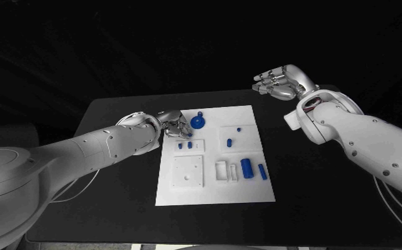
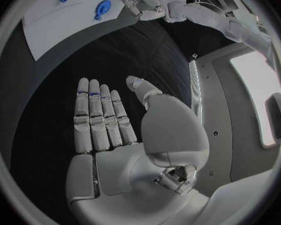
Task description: Assemble the parts on the task board
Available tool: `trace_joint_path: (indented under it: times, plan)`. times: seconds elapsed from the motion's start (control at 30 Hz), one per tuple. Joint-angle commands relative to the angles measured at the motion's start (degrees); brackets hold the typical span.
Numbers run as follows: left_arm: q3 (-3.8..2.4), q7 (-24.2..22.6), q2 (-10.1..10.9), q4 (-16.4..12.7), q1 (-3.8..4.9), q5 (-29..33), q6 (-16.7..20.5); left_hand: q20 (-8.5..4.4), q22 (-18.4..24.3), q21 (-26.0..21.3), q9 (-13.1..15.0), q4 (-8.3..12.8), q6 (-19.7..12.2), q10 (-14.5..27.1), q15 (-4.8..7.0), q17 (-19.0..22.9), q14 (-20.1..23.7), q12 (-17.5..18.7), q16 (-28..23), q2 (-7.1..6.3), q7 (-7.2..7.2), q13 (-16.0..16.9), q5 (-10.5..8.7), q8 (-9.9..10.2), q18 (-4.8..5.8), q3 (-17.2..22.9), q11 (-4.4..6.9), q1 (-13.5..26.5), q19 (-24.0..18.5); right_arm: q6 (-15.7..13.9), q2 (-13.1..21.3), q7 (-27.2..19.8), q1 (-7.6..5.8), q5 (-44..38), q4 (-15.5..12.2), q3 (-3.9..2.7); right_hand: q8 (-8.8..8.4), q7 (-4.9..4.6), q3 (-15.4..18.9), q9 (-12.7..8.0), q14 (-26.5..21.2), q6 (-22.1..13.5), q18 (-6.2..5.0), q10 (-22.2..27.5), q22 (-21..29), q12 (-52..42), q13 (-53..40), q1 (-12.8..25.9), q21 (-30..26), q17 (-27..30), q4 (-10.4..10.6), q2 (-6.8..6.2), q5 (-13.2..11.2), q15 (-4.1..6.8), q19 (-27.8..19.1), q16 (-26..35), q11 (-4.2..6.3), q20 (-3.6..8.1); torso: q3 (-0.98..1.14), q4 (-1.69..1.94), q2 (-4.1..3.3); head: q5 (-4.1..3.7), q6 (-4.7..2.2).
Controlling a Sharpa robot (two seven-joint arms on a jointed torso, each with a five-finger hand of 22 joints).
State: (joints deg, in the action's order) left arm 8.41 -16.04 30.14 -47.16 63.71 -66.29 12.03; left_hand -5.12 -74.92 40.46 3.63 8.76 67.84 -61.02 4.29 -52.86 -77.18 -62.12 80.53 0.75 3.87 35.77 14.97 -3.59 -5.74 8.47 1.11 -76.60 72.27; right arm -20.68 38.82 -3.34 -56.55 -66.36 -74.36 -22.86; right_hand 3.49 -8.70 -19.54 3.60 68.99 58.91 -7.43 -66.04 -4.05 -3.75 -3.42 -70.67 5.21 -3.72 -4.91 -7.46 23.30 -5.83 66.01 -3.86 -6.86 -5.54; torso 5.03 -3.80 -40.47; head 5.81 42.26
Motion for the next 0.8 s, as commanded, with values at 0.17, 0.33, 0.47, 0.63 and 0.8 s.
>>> trace_joint_path:
  times: [0.17,0.33,0.47,0.63,0.8]
  plan:
    - [-0.01,0.22,0.31,-0.21,-0.05,-0.52,-0.45,-0.17,-1.31,0.44,0.06,0.18,-0.08,-0.31,-0.03,-0.02,-0.48,0.26,-0.17,0.74,0.20,0.03,-0.18,0.01,-0.07,0.03,0.01,-0.07,0.21,-0.12,-0.05,-0.80,0.03,-0.09,-0.05,-0.03,0.07,0.14,0.36,-0.03,0.36,0.39,0.12,-0.21,0.07,0.32,0.07,0.24,-0.35,0.01,-0.07,0.11,0.30,-0.15,0.28,0.25,0.15,-0.20,-0.03,0.03,-0.02,0.12,0.05]
    - [-0.02,0.27,0.58,-0.24,-0.05,-0.52,-0.52,-0.18,-1.34,0.54,0.06,0.17,-0.08,-0.32,-0.03,0.00,-0.49,0.27,-0.18,0.74,0.20,0.03,-0.19,0.00,-0.06,0.03,0.02,-0.06,0.27,-0.11,-0.08,-0.80,0.03,-0.09,-0.03,-0.03,0.07,0.14,0.36,-0.03,0.36,0.39,0.12,-0.21,0.07,0.32,0.07,0.24,-0.35,0.01,-0.07,0.11,0.30,-0.15,0.28,0.25,0.15,-0.20,-0.04,0.00,0.00,0.19,0.08]
    - [-0.02,0.35,0.74,-0.21,-0.05,-0.52,-0.49,-0.18,-1.33,0.53,0.06,0.15,-0.07,-0.33,-0.02,-0.03,-0.51,0.27,-0.17,0.76,0.20,0.04,-0.20,0.00,-0.07,0.03,0.03,-0.05,0.28,-0.09,-0.08,-0.80,0.03,-0.08,-0.02,-0.03,0.07,0.14,0.36,-0.03,0.36,0.39,0.12,-0.21,0.07,0.32,0.07,0.24,-0.35,0.01,-0.07,0.11,0.30,-0.15,0.28,0.25,0.15,-0.20,-0.03,0.03,-0.02,0.21,0.13]
    - [-0.02,0.44,0.88,-0.23,-0.05,-0.52,-0.40,-0.18,-1.37,0.64,0.05,0.16,-0.13,-0.34,-0.02,-0.04,-0.53,0.29,-0.18,0.76,0.21,0.04,-0.16,0.02,-0.06,0.05,0.04,-0.10,0.35,-0.08,-0.08,-0.80,0.03,-0.08,0.00,-0.03,0.07,0.14,0.36,-0.03,0.36,0.39,0.12,-0.21,0.07,0.32,0.07,0.24,-0.35,0.01,-0.07,0.11,0.30,-0.15,0.28,0.25,0.15,-0.20,-0.03,0.01,-0.02,0.26,0.15]
    - [-0.02,0.52,0.96,-0.26,-0.05,-0.52,-0.34,-0.18,-1.37,0.66,0.05,0.16,-0.13,-0.34,-0.02,-0.05,-0.53,0.30,-0.17,0.75,0.22,0.03,-0.16,0.01,-0.06,0.05,0.04,-0.10,0.37,-0.09,-0.09,-0.80,0.03,-0.08,-0.01,-0.03,0.07,0.14,0.36,-0.03,0.36,0.39,0.12,-0.21,0.07,0.32,0.07,0.24,-0.35,0.01,-0.07,0.11,0.30,-0.15,0.28,0.25,0.15,-0.20,0.00,0.01,-0.01,0.32,0.11]
